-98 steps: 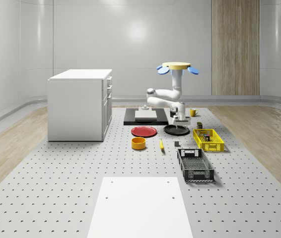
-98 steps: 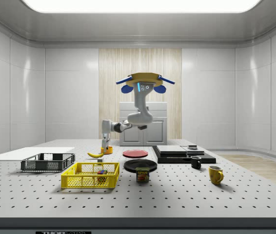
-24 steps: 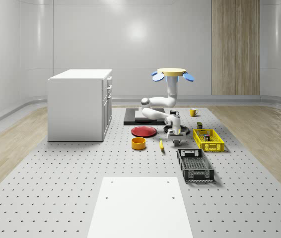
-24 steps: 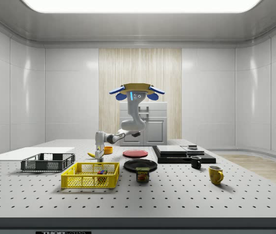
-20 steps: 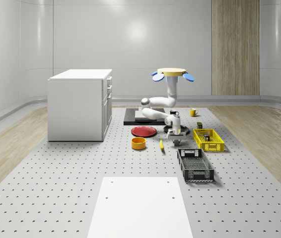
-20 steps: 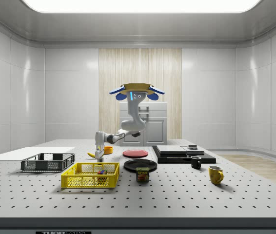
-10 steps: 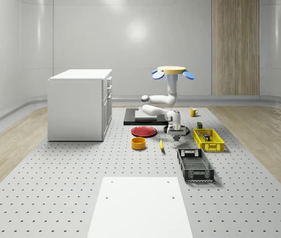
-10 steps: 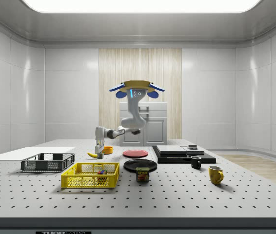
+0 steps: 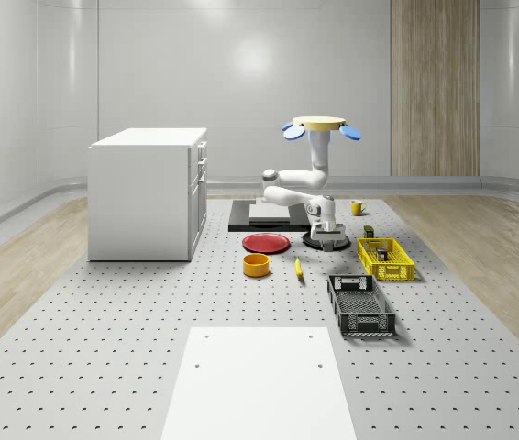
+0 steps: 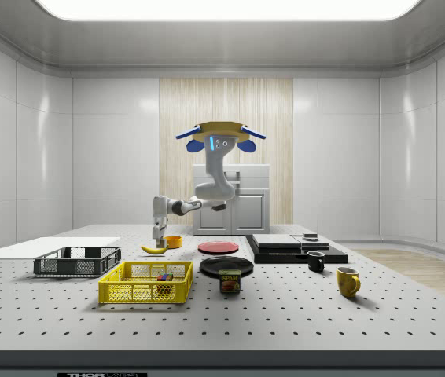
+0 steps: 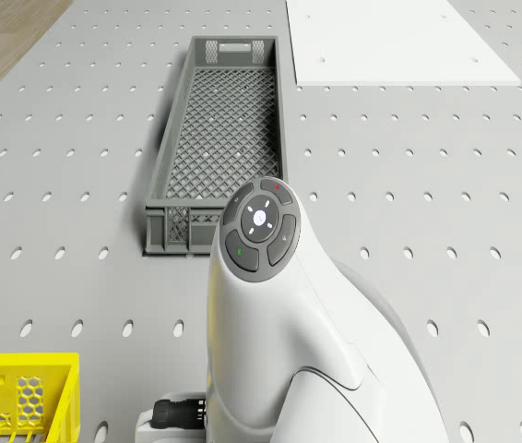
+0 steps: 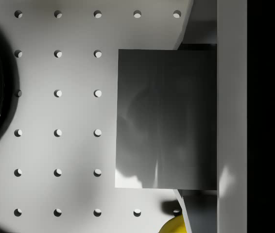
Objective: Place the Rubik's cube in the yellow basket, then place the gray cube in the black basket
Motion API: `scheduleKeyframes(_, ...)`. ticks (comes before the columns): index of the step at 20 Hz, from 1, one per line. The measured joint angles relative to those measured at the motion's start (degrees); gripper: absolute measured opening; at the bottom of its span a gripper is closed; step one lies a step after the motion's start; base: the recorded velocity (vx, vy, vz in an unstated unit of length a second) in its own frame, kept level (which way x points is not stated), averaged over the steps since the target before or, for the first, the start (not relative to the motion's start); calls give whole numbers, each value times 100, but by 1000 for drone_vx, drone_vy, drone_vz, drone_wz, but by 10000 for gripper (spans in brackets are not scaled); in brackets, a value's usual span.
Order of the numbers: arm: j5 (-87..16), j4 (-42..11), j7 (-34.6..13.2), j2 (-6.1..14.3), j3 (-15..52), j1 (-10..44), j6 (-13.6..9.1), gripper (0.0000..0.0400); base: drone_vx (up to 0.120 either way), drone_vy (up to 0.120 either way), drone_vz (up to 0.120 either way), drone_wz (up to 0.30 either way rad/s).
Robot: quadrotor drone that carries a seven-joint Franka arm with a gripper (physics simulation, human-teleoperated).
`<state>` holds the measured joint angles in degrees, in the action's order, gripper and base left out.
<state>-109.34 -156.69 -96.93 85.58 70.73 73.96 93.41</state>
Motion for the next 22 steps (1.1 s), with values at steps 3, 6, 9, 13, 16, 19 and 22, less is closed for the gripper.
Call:
scheduleKeyframes(3,11,-2,-2,9,9,2,4,252,93,120,0,0)
scheduleKeyframes(6,19,-3,-4,17,14,4,9,252,120,120,0,0)
scheduleKeyframes(9,24,-3,-7,25,16,7,16,252,120,120,0,0)
scheduleKeyframes(13,30,-3,-9,35,18,10,25,252,120,40,0,0)
scheduleKeyframes(16,33,-3,-11,42,19,13,31,252,120,40,0,0)
scheduleKeyframes(19,37,-2,-13,49,20,15,38,252,120,53,0,0)
scheduleKeyframes(22,40,-2,-15,56,20,18,44,252,120,0,0,0)
